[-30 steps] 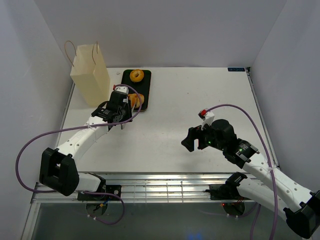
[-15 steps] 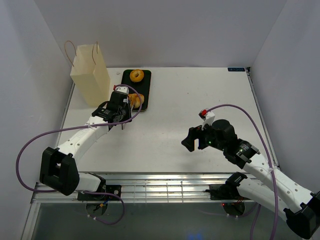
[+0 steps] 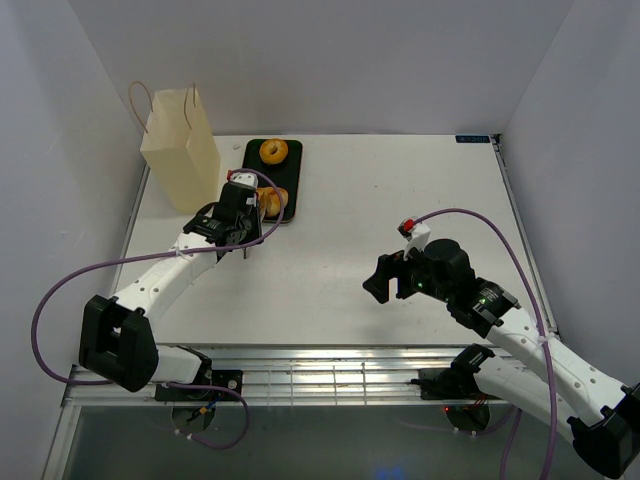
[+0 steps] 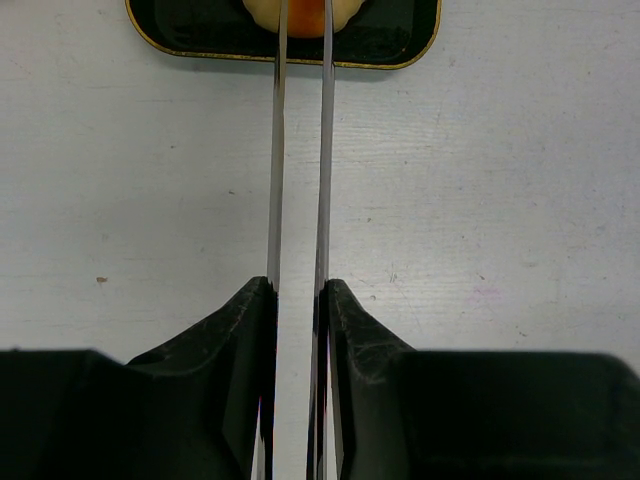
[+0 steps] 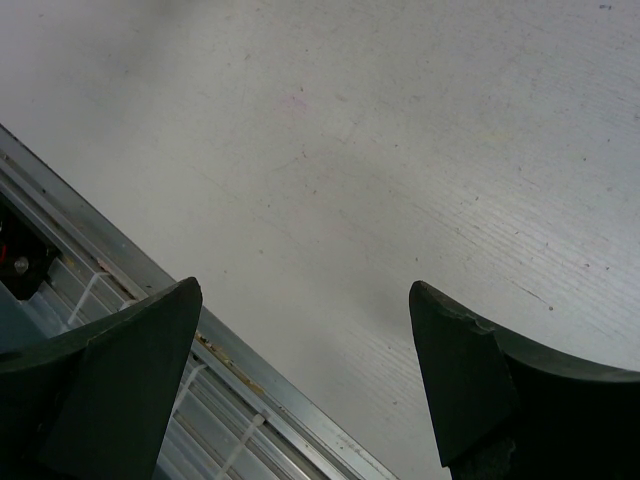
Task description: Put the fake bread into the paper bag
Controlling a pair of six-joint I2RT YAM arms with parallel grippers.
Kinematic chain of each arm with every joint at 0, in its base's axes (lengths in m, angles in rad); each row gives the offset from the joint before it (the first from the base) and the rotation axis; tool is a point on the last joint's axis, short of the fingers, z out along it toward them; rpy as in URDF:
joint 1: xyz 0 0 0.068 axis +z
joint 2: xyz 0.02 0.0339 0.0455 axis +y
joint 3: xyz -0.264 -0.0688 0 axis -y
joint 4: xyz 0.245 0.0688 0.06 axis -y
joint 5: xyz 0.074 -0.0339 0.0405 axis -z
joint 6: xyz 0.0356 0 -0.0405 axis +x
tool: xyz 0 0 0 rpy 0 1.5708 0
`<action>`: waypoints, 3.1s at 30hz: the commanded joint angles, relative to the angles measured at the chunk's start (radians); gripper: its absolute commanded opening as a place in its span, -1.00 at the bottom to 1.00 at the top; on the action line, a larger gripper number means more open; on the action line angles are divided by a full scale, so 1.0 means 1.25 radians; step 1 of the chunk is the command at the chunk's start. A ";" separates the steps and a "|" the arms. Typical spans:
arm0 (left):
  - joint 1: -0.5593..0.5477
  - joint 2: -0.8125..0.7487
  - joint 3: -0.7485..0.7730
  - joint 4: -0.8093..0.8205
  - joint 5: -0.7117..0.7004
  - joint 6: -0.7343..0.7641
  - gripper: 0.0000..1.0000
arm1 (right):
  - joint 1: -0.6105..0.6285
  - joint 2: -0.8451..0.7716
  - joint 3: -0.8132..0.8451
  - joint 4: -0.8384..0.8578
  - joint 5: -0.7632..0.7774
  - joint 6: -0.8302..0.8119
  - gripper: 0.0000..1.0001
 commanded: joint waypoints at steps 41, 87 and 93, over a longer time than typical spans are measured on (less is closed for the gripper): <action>0.003 -0.045 0.437 0.004 -0.034 0.103 -1.00 | -0.002 -0.005 0.008 0.021 -0.002 -0.010 0.80; 0.295 -0.106 0.313 0.058 -0.033 0.118 -1.00 | -0.008 0.003 0.000 0.016 0.002 -0.026 0.80; 0.297 -0.121 0.289 0.057 -0.038 0.123 -1.00 | -0.011 -0.004 -0.002 0.016 0.002 -0.024 0.80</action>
